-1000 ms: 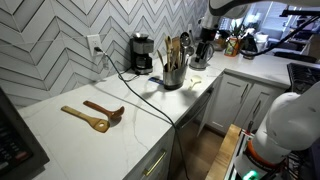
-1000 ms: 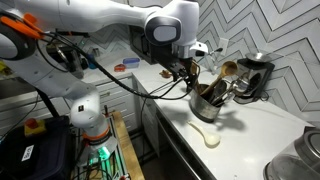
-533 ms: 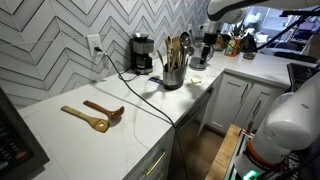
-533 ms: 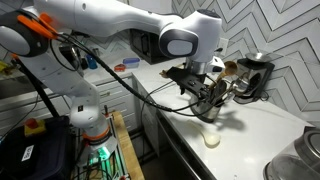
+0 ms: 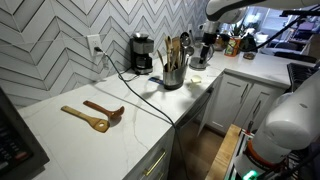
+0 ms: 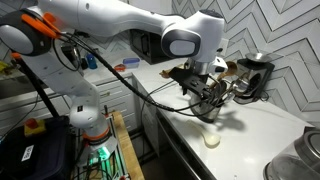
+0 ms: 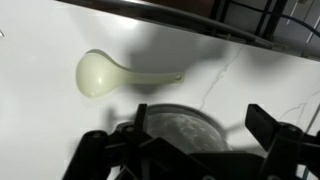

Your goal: Pick up the white serving spoon and put it in the silver utensil holder

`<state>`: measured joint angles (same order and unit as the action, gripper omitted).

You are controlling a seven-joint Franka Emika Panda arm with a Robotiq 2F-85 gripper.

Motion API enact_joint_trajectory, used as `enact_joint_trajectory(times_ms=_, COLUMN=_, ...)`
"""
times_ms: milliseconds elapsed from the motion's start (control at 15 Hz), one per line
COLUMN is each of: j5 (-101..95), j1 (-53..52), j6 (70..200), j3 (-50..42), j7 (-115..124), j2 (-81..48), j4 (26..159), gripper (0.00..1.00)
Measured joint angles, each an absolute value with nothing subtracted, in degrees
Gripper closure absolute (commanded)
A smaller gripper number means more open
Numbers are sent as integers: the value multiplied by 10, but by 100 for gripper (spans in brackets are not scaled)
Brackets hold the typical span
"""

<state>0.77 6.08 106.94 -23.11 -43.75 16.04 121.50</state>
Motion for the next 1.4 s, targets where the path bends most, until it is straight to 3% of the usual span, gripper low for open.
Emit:
enact_joint_trajectory(times_ms=600, j5=103, j1=140, j6=1110, j3=-257, j7=-549, j2=-10, j4=1154, gripper=0)
enact_joint_trajectory(times_ms=1133, j5=180, j1=213, j6=1110, j3=-225, j7=-591, j2=-125, j4=1085, gripper=1)
enact_joint_trajectory(times_ms=1267, j5=199, j1=225, j6=1110, j3=-212, j7=-591, j2=-144, j4=1072, gripper=12)
enact_joint_trajectory(times_ms=1333, j5=206, j1=230, j6=1111, j3=-205, j7=-591, j2=-151, j4=1065, gripper=21)
enact_joint_trajectory(times_ms=1400, j5=212, j1=234, j6=1111, j3=-199, j7=-591, j2=-158, j4=1060, gripper=37)
